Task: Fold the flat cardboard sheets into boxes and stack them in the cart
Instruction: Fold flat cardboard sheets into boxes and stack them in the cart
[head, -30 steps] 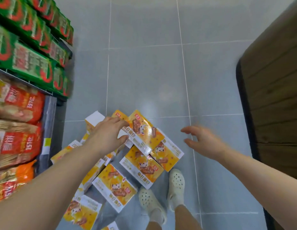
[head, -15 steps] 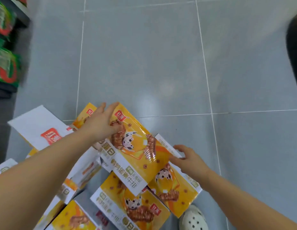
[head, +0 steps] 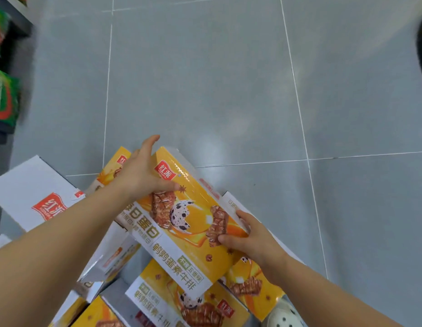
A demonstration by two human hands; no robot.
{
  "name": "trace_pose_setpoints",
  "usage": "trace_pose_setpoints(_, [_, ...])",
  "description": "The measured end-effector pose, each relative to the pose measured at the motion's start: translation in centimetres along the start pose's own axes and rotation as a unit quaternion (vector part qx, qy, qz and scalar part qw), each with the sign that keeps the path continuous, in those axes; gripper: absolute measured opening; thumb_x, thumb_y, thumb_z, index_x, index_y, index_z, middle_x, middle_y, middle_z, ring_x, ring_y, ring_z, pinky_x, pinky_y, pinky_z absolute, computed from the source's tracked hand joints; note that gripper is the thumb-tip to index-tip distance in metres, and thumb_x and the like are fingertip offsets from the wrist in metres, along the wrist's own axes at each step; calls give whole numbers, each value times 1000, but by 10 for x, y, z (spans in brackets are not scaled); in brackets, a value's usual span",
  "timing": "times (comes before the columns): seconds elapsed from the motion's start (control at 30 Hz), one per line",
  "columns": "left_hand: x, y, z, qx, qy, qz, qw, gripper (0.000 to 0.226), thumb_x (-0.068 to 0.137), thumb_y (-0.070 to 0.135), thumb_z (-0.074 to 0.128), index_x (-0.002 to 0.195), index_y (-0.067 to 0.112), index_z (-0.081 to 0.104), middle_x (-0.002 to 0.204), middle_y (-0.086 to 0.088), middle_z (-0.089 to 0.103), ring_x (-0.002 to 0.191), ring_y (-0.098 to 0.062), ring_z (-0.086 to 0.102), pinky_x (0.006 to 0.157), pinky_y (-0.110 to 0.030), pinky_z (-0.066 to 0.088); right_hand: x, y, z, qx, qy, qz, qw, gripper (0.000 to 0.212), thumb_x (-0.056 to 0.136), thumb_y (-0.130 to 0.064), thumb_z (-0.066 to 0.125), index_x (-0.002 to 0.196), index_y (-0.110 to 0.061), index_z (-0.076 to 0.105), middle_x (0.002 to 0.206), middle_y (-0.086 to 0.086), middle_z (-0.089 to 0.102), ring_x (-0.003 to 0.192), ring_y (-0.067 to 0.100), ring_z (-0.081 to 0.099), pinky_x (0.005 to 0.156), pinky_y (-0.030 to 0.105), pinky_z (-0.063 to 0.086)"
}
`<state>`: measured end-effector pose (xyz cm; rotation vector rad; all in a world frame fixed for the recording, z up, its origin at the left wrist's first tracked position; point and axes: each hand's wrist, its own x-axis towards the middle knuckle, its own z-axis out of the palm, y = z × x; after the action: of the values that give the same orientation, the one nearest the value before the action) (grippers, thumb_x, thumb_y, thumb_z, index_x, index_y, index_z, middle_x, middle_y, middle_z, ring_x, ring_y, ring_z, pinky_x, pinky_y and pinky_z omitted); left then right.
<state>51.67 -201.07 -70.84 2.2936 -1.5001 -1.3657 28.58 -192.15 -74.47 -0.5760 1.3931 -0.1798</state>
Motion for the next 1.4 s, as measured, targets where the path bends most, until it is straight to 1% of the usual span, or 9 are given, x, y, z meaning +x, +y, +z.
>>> trace_pose_setpoints(0.13, [-45, 20, -18, 20, 17, 24, 999, 128, 43, 10, 89, 142, 33, 11, 135, -16, 35, 125, -32, 37, 105, -44, 34, -52, -10, 4, -64, 42, -27, 997, 72, 66, -14, 80, 118, -35, 34, 127, -1, 38, 113, 21, 45, 79, 29, 49])
trace_pose_setpoints(0.27, [-107, 34, -42, 23, 3, 19, 1000, 133, 46, 9, 89, 141, 41, 1, 141, -12, 28, 127, -30, 37, 98, -43, 40, -112, -36, -2, -173, 92, -103, 975, 94, 60, -19, 83, 136, -28, 27, 141, -2, 20, 122, 11, 30, 100, 24, 34])
trace_pose_setpoints(0.33, [-141, 46, -55, 37, 1, 15, 999, 136, 49, 13, 89, 139, 44, -8, 142, -13, 25, 129, -30, 35, 97, -42, 38, -144, -59, -8, -240, 105, -131, 956, 101, 60, -23, 84, 140, -26, 22, 143, -2, 16, 119, 7, 30, 98, 21, 31])
trace_pose_setpoints(0.47, [-209, 76, -88, 66, 23, 44, 997, 130, 55, 14, 86, 122, 44, -21, 147, -8, 10, 129, -27, 34, 93, -35, 37, -220, -113, -15, -382, 102, -176, 902, 104, 62, -28, 82, 143, -27, 17, 146, 0, 14, 126, 22, 38, 101, 35, 40])
trace_pose_setpoints(0.57, [-258, 96, -120, 116, 7, 49, 992, 130, 59, 16, 83, 134, 34, -21, 153, 1, -9, 136, -24, 26, 91, -37, 40, -284, -155, -14, -472, 88, -199, 855, 102, 68, -23, 77, 144, -31, 10, 149, -2, 9, 125, 23, 42, 91, 32, 43])
trace_pose_setpoints(0.8, [-395, 145, -196, 117, 61, -3, 991, 88, 61, 20, 76, 134, 21, 25, 138, -2, 18, 96, -36, 57, 70, -39, 46, -428, -236, 9, -591, 63, -273, 756, 99, 69, -22, 75, 144, -27, 11, 149, 2, 9, 123, 29, 44, 90, 33, 42])
trace_pose_setpoints(0.97, [-493, 159, -241, 109, 117, -1, 987, 83, 59, 25, 77, 126, 31, 29, 136, 4, 21, 102, -32, 55, 62, -31, 40, -519, -266, 29, -644, 49, -323, 692, 97, 69, -37, 72, 144, -26, 11, 146, 4, 13, 122, 31, 43, 91, 37, 43])
trace_pose_setpoints(1.13, [-578, 163, -265, 91, 146, -9, 985, 87, 58, 23, 77, 128, 35, 27, 139, 6, 18, 105, -31, 53, 71, -35, 46, -584, -276, 53, -708, 5, -339, 619, 113, 65, -46, 73, 144, -29, -5, 150, 0, 3, 138, 29, 14, 109, 46, 31])
trace_pose_setpoints(1.4, [-668, 148, -264, 92, 214, -38, 972, 91, 62, 42, 77, 131, 35, 18, 133, 11, 13, 102, -25, 54, 71, -38, 53, -628, -280, 87, -749, -42, -419, 511, 110, 51, -70, 48, 143, -28, 7, 137, 4, 29, 129, 27, 29, 111, 39, 26])
